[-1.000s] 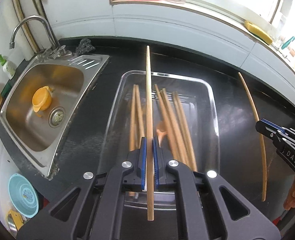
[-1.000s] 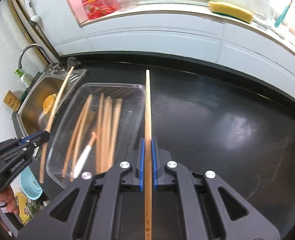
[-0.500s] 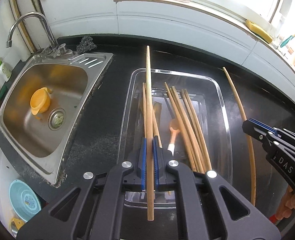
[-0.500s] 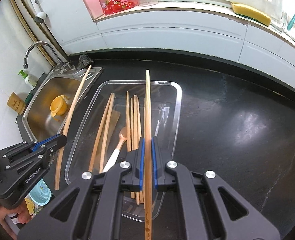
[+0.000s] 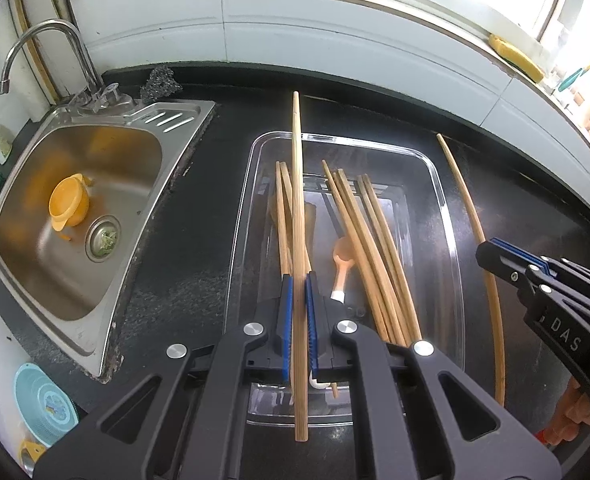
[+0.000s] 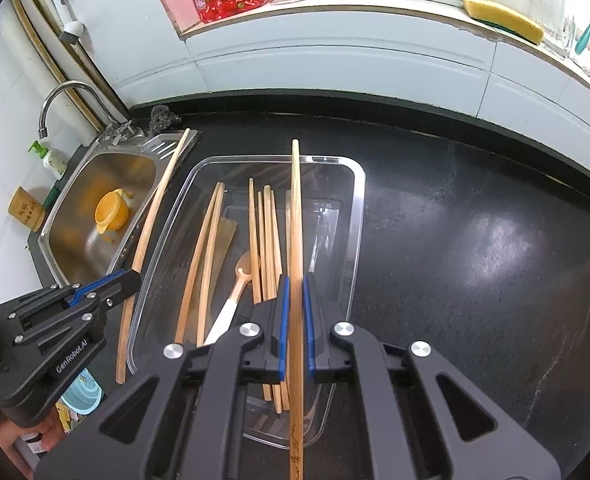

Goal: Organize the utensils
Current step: 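Carry both chopsticks over the clear tray with both grippers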

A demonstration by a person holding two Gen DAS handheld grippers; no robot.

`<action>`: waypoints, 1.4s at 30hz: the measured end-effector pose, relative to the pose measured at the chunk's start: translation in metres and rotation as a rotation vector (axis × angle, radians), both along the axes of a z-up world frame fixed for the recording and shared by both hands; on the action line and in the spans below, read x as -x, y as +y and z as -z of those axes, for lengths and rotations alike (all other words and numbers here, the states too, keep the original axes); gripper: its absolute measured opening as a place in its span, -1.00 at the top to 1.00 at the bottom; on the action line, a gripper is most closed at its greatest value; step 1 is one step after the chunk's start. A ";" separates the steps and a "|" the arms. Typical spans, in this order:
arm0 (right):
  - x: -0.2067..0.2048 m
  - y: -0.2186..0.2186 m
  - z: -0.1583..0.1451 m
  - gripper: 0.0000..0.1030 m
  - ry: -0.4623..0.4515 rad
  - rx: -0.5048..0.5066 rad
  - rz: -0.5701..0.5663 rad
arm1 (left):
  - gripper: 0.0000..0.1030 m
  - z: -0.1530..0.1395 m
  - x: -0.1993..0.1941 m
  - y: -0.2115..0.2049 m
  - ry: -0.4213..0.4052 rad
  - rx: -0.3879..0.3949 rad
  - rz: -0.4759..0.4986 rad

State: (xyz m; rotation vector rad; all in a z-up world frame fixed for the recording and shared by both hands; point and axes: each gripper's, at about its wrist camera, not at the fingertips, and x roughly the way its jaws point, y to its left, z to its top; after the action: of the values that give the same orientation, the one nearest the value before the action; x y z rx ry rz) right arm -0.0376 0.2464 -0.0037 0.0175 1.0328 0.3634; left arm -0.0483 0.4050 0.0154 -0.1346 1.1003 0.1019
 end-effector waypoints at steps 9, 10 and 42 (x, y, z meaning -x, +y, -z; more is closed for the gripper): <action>-0.006 0.007 0.010 0.85 0.025 -0.024 0.023 | 0.89 0.005 -0.012 0.002 0.015 -0.002 0.031; -0.005 0.007 0.012 0.85 0.030 -0.028 0.025 | 0.89 0.006 -0.014 0.003 0.019 0.003 0.033; -0.029 0.020 0.033 0.85 0.071 -0.030 0.106 | 0.89 0.034 -0.028 0.014 0.092 0.120 0.088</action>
State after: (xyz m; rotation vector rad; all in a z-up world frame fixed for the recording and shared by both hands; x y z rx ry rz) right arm -0.0089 0.2664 -0.0364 0.1120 1.0916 0.2836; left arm -0.0199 0.4193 -0.0186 -0.1902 1.2030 -0.0377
